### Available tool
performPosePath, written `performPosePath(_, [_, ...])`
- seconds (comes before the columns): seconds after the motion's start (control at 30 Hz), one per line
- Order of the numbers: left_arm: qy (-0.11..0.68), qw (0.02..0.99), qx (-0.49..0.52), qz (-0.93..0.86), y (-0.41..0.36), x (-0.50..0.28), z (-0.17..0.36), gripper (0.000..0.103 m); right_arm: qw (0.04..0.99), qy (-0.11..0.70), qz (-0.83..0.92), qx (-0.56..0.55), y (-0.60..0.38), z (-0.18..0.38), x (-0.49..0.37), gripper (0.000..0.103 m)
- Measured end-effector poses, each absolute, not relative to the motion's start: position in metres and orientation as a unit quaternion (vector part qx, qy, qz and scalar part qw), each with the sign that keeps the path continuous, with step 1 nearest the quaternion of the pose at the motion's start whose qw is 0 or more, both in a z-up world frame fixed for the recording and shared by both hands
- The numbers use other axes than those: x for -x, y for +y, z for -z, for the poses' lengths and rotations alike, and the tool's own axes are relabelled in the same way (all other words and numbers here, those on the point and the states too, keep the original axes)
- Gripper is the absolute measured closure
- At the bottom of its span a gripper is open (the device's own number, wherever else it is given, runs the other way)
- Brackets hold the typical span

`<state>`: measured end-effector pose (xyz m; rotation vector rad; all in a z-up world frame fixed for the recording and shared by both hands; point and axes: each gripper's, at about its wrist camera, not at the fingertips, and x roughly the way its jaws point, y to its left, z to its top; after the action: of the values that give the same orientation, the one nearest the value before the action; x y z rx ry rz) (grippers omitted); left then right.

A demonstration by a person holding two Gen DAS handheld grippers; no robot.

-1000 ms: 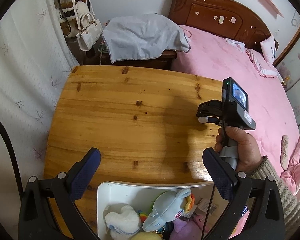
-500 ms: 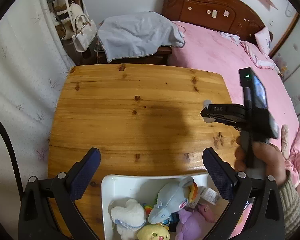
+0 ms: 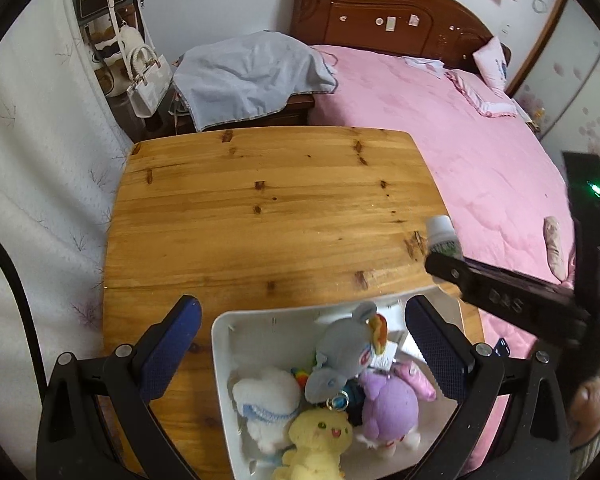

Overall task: Organize objects
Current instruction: 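Lift the pill bottle with the right tool and carry it over the tray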

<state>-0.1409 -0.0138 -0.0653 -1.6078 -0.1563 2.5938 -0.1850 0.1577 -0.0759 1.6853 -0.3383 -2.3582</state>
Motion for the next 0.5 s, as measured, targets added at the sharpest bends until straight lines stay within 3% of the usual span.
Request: performPosePath(0.5, [-0.038,0.084,0.527,-0.845,-0.024,0.098,0.064,0.001,0.077,-0.098,0.818,-0.561,0.155,0.059,0.090,0.070])
